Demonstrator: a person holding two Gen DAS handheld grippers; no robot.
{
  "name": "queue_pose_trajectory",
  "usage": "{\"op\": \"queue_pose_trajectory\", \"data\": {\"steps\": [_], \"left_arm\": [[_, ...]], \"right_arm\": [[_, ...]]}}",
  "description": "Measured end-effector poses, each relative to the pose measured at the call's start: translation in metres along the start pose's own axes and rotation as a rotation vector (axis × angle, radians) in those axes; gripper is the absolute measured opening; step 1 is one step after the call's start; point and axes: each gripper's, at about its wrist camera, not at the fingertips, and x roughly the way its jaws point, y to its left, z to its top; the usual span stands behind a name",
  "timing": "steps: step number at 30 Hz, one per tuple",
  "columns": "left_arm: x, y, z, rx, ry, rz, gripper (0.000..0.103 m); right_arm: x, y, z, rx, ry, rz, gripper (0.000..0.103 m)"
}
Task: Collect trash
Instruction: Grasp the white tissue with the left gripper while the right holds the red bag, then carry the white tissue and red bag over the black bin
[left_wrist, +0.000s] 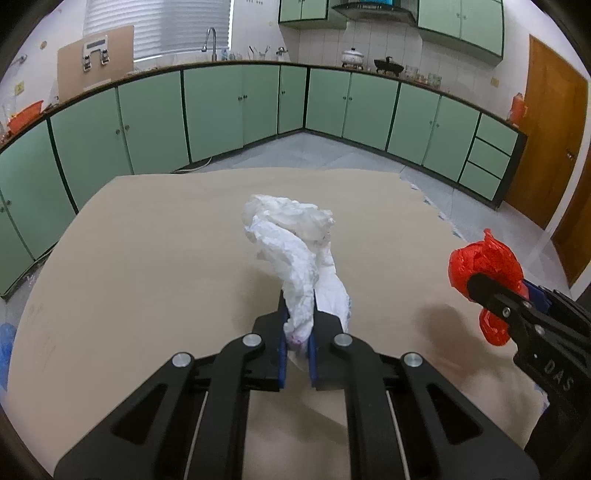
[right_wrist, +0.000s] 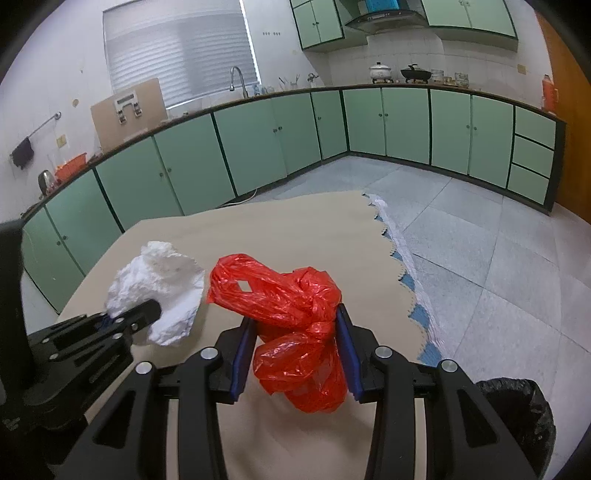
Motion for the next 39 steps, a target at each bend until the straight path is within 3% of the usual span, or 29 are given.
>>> {"op": "queue_pose_trajectory", "data": {"steps": [19,39], "left_arm": [[-0.076,-0.051,-0.04,0.069,-0.053,-0.075,0.007],[-0.114,-0.13,-0.068,0.168,-0.094,-0.231,0.007]], "right_arm": [[-0.09,-0.016,-0.026,0.034,-0.026,0.016,0.041],[-0.178,-0.069,-0.056,0.102,-0.101,-0.104,0.041]]}}
